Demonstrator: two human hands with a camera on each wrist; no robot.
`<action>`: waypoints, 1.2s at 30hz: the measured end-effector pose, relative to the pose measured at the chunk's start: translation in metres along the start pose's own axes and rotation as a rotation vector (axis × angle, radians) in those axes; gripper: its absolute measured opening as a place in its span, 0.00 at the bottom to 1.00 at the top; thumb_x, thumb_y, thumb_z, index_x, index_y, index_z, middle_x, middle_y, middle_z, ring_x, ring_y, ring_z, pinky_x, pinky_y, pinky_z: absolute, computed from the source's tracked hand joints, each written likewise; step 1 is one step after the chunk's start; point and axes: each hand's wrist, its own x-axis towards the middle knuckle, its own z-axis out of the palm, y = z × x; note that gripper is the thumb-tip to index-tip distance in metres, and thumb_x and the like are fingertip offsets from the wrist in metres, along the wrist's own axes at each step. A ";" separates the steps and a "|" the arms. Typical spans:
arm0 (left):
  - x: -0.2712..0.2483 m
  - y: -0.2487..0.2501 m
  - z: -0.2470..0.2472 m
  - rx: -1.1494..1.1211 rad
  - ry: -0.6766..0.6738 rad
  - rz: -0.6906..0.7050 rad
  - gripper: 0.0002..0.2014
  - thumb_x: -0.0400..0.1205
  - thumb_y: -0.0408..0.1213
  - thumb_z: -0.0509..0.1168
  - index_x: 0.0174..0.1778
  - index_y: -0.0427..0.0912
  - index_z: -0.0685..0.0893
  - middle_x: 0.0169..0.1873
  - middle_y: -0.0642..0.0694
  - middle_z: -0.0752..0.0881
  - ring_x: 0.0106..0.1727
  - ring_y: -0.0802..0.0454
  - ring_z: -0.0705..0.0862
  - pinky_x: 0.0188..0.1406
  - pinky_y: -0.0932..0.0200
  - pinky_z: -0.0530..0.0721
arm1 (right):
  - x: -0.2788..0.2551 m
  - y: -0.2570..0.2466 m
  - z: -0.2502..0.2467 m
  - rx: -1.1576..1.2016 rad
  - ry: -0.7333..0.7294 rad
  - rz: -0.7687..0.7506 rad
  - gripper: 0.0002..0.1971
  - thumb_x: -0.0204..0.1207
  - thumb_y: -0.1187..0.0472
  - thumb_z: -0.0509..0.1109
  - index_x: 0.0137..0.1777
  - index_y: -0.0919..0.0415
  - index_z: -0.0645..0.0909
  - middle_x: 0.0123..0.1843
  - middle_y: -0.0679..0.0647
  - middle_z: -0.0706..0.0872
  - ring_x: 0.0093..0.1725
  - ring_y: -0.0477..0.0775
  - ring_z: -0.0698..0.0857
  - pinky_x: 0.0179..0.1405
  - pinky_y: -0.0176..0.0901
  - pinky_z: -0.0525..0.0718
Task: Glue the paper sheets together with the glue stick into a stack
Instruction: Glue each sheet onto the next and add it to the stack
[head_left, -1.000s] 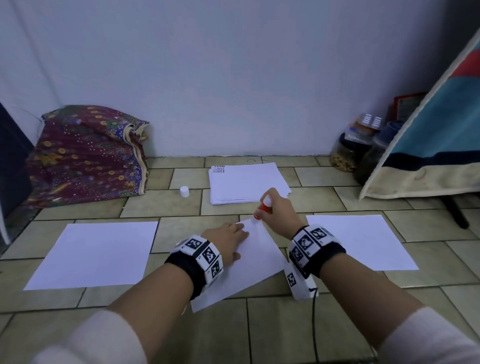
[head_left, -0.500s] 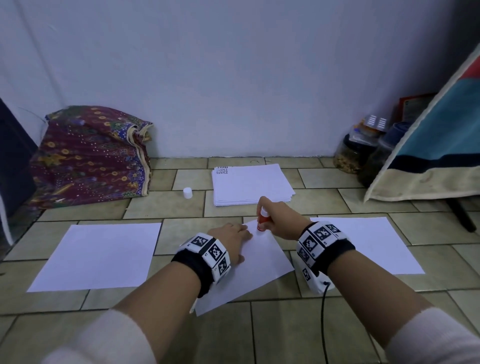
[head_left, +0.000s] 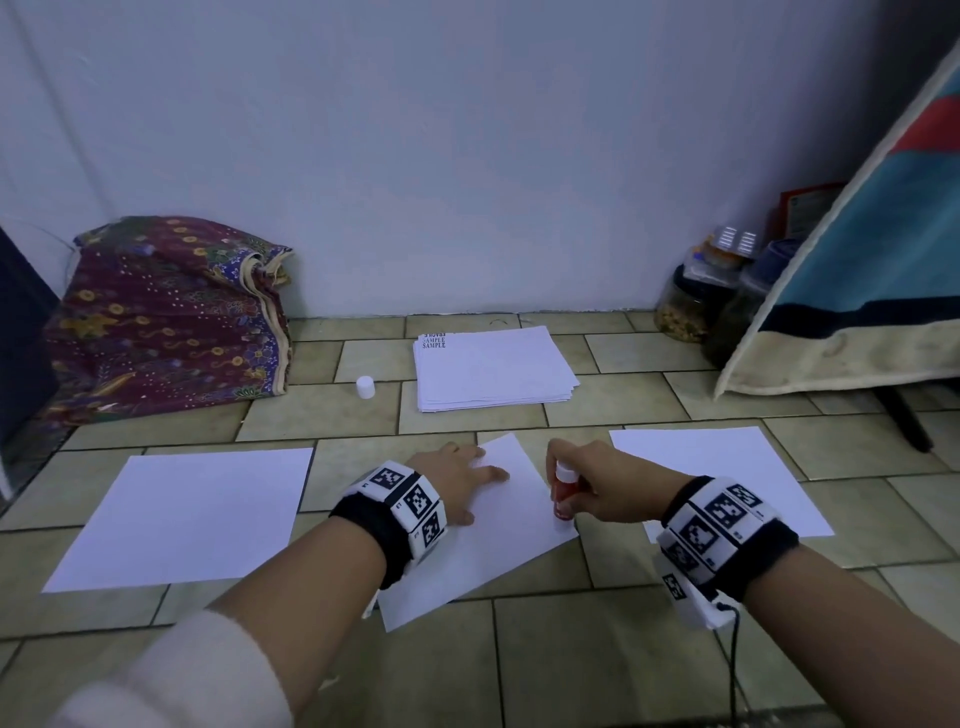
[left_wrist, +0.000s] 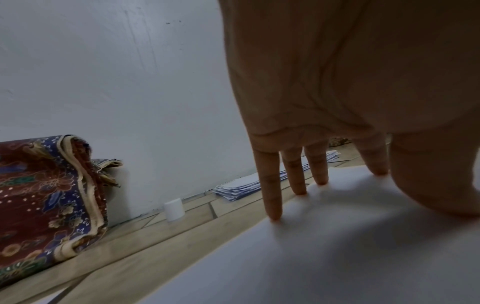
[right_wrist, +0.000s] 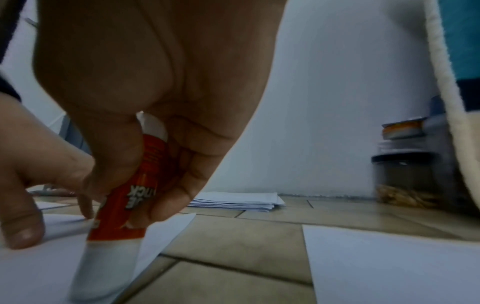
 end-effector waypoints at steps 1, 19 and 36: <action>0.000 0.000 0.000 0.009 0.006 -0.001 0.35 0.82 0.51 0.64 0.82 0.63 0.54 0.82 0.47 0.54 0.81 0.46 0.57 0.69 0.45 0.72 | -0.002 0.003 -0.001 0.019 0.022 0.022 0.13 0.76 0.67 0.72 0.46 0.52 0.70 0.46 0.51 0.88 0.43 0.49 0.87 0.43 0.41 0.86; -0.006 -0.004 0.015 -0.102 0.157 -0.082 0.43 0.77 0.64 0.64 0.81 0.45 0.59 0.83 0.46 0.55 0.81 0.47 0.55 0.75 0.48 0.65 | 0.058 -0.012 0.012 0.519 0.620 0.260 0.11 0.73 0.65 0.74 0.47 0.58 0.73 0.43 0.58 0.85 0.41 0.60 0.87 0.45 0.52 0.87; -0.004 -0.001 0.019 -0.233 0.145 -0.169 0.47 0.77 0.61 0.67 0.83 0.39 0.54 0.84 0.47 0.53 0.83 0.50 0.54 0.78 0.50 0.63 | 0.059 -0.027 0.010 -0.025 0.156 0.029 0.14 0.76 0.66 0.71 0.54 0.55 0.70 0.53 0.58 0.87 0.52 0.57 0.83 0.52 0.50 0.83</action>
